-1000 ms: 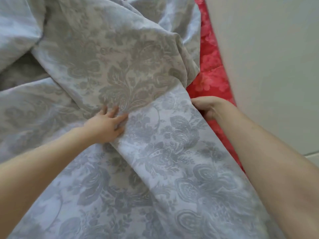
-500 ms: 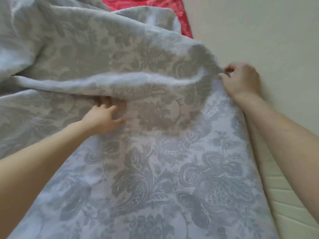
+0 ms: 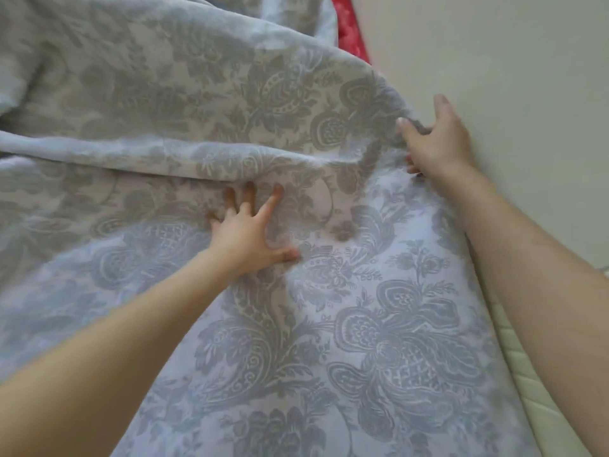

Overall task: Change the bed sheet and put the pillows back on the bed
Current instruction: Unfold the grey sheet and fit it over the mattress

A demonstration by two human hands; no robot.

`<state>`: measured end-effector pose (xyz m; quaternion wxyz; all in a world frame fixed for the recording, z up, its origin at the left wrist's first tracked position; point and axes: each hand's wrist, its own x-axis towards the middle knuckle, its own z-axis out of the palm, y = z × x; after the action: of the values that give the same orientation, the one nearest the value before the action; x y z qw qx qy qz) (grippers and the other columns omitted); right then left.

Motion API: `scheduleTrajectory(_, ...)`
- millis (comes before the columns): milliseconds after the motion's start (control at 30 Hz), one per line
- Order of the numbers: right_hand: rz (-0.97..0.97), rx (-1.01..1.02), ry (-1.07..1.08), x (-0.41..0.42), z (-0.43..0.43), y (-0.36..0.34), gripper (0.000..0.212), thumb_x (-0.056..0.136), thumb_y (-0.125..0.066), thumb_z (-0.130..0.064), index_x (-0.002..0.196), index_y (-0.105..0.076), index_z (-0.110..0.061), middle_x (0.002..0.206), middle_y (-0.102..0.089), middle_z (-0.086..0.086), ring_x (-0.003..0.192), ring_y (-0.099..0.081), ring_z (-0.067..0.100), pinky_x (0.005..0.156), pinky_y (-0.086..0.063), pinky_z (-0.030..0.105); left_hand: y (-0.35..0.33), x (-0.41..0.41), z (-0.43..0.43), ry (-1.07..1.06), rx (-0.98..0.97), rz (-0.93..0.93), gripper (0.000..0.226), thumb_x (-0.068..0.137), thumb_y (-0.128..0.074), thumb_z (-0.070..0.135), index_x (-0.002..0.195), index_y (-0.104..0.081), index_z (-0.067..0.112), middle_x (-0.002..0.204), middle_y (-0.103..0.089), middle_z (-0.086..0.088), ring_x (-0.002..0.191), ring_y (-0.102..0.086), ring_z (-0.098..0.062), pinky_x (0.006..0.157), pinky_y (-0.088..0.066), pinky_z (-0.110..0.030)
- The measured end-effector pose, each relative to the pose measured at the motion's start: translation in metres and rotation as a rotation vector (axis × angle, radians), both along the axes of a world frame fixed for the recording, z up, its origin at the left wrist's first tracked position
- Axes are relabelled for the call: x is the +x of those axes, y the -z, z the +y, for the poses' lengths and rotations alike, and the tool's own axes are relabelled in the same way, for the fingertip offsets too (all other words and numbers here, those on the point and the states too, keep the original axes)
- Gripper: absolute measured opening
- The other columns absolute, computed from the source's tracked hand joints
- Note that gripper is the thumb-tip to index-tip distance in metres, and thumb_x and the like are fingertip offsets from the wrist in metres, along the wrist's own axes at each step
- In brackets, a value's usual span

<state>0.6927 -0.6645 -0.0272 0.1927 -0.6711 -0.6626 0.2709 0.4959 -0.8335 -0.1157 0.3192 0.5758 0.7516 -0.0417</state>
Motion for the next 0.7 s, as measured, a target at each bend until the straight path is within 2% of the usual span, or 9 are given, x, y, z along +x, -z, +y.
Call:
scheduleTrajectory(67, 0.081, -0.044, -0.083, -0.008, 0.007, 0.001, 0.015, 0.080, -0.063, -0.032, 0.092, -0.065, -0.024, 0.078, -0.060, 0.000, 0.063, -0.056, 0.011, 0.054, -0.043, 0.028, 0.005, 0.004, 0.007, 0.034, -0.065, 0.062, 0.117, 0.063, -0.051, 0.084, 0.140, 0.029, 0.044, 0.156, 0.020, -0.012, 0.142, 0.014, -0.043, 0.108, -0.005, -0.068)
scheduleTrajectory(133, -0.218, 0.230, -0.240, -0.019, -0.009, -0.002, 0.010, 0.080, -0.057, -0.019, 0.072, -0.061, -0.023, 0.068, -0.056, 0.002, 0.071, -0.055, 0.027, 0.060, -0.034, 0.031, 0.004, 0.006, 0.011, 0.045, -0.102, 0.082, 0.120, 0.061, -0.049, 0.086, 0.139, 0.032, 0.043, 0.156, 0.021, -0.014, 0.141, 0.011, -0.045, 0.108, -0.009, -0.069)
scheduleTrajectory(233, -0.560, 0.340, -0.681, -0.025, -0.058, 0.028, 0.029, 0.090, -0.049, -0.016, 0.117, -0.060, -0.020, 0.102, -0.062, 0.008, 0.090, -0.060, 0.034, 0.061, -0.042, 0.036, -0.005, 0.000, 0.007, -0.058, 0.032, -0.045, 0.107, 0.069, -0.043, 0.085, 0.146, 0.017, 0.041, 0.158, -0.003, -0.013, 0.143, -0.011, -0.040, 0.108, -0.024, -0.060)
scheduleTrajectory(300, -0.816, 0.101, -0.942, -0.021, -0.090, 0.054, 0.049, 0.089, -0.046, -0.011, 0.137, -0.042, -0.020, 0.116, -0.057, 0.003, 0.093, -0.061, 0.030, 0.057, -0.042, 0.033, -0.017, -0.007, 0.003, -0.276, 0.359, -0.226, 0.084, 0.082, -0.047, 0.068, 0.150, -0.016, 0.029, 0.140, -0.045, -0.014, 0.126, -0.043, -0.034, 0.097, -0.042, -0.044)
scheduleTrajectory(367, -0.911, 0.044, -1.027, -0.016, -0.104, 0.057, 0.063, 0.087, -0.042, -0.004, 0.147, -0.027, -0.017, 0.123, -0.054, 0.002, 0.093, -0.061, 0.028, 0.049, -0.031, 0.028, -0.028, -0.013, 0.002, -0.263, 0.755, -0.067, 0.054, 0.090, -0.047, 0.043, 0.133, -0.049, 0.011, 0.115, -0.060, -0.016, 0.104, -0.055, -0.037, 0.083, -0.044, -0.039)
scheduleTrajectory(467, -0.743, -0.045, -0.927, -0.020, -0.098, 0.038, 0.048, 0.089, -0.046, -0.011, 0.135, -0.047, -0.025, 0.113, -0.064, 0.003, 0.099, -0.062, 0.028, 0.062, -0.046, 0.034, -0.034, -0.014, 0.021, 0.103, 0.916, 0.212, 0.043, 0.091, -0.044, 0.026, 0.131, -0.055, 0.015, 0.129, -0.054, -0.019, 0.117, -0.048, -0.040, 0.093, -0.042, -0.050)
scheduleTrajectory(533, -0.475, 0.124, -0.657, -0.026, -0.089, 0.023, 0.029, 0.090, -0.049, -0.019, 0.113, -0.066, -0.022, 0.103, -0.070, 0.007, 0.098, -0.062, 0.032, 0.074, -0.048, 0.036, -0.030, -0.010, 0.039, 0.261, 0.714, 0.207, 0.046, 0.097, -0.034, 0.031, 0.143, -0.040, 0.028, 0.149, -0.036, -0.012, 0.135, -0.032, -0.038, 0.103, -0.034, -0.050)
scheduleTrajectory(600, -0.372, 0.285, -0.299, -0.028, -0.065, 0.018, 0.026, 0.094, -0.046, -0.026, 0.101, -0.069, -0.014, 0.096, -0.070, 0.013, 0.092, -0.061, 0.036, 0.069, -0.040, 0.034, -0.014, -0.010, 0.051, 0.301, 0.401, 0.236, 0.048, 0.101, -0.022, 0.039, 0.148, -0.020, 0.036, 0.155, -0.023, -0.003, 0.138, -0.025, -0.033, 0.102, -0.036, -0.046)
scheduleTrajectory(700, -0.281, -0.014, 0.041, -0.037, -0.015, 0.024, 0.046, 0.095, -0.043, -0.046, 0.098, -0.067, -0.006, 0.098, -0.068, 0.018, 0.089, -0.063, 0.032, 0.071, -0.043, 0.032, 0.007, -0.009, 0.052, 0.288, 0.168, 0.268, 0.050, 0.100, -0.019, 0.045, 0.148, -0.011, 0.038, 0.156, -0.015, 0.003, 0.134, -0.025, -0.030, 0.097, -0.041, -0.046)
